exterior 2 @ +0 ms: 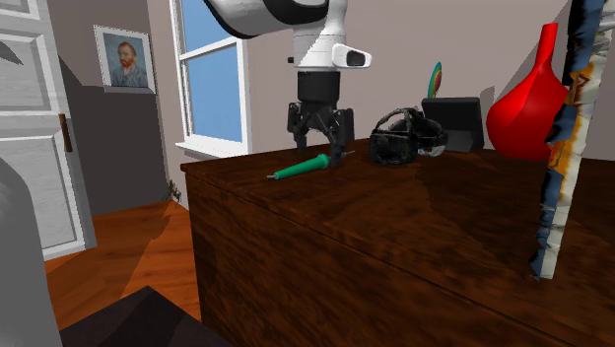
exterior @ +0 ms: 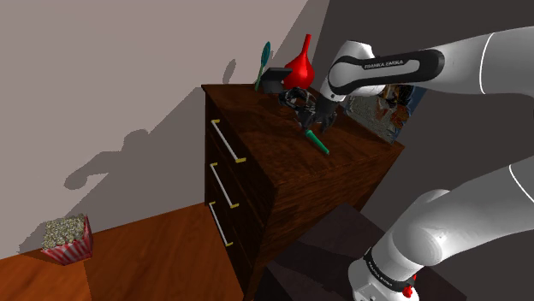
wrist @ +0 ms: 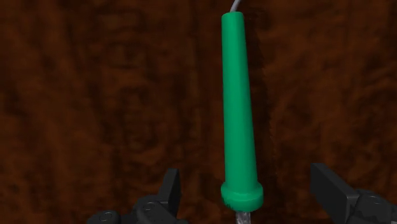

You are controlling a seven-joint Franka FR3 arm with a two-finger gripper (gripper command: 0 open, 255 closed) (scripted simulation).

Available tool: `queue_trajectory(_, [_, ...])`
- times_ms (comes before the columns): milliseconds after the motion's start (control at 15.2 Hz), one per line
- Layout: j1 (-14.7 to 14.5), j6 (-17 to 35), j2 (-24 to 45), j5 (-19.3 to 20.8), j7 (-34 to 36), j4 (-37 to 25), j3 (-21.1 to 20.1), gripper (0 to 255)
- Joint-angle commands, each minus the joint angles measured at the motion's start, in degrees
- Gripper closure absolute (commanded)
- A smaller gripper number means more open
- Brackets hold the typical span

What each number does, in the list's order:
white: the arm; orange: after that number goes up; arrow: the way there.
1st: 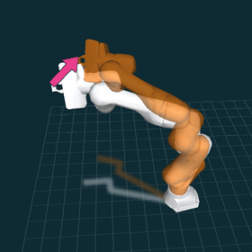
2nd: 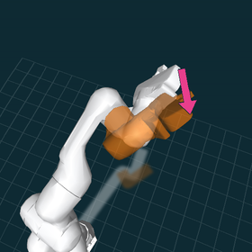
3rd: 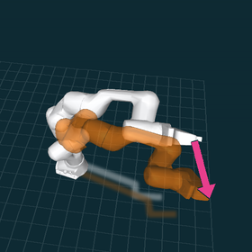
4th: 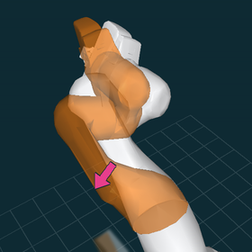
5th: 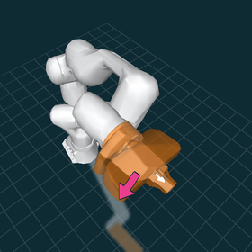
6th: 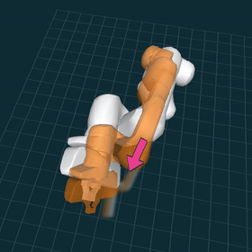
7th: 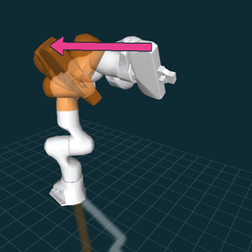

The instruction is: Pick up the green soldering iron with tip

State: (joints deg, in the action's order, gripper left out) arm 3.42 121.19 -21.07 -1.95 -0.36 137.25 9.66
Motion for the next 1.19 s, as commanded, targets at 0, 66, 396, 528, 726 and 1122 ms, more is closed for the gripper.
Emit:
queue_trajectory(0, [0.0,0.6,0.2,0.0,-0.1,0.4,0.0,0])
queue_trajectory(66, [0.0,0.5,0.2,0.0,-0.2,0.3,0.1,255])
queue_trajectory(396, [0.1,0.5,0.2,0.0,-0.2,0.4,0.1,255])
queue_trajectory(528, [0.1,0.5,0.1,0.0,-0.2,0.4,0.1,255])
queue_trajectory(726, [0.0,-0.2,-0.1,0.0,0.0,-0.2,0.0,255])
queue_trajectory(1122, [0.0,-5.0,-1.3,0.2,0.5,-3.8,-0.2,255])
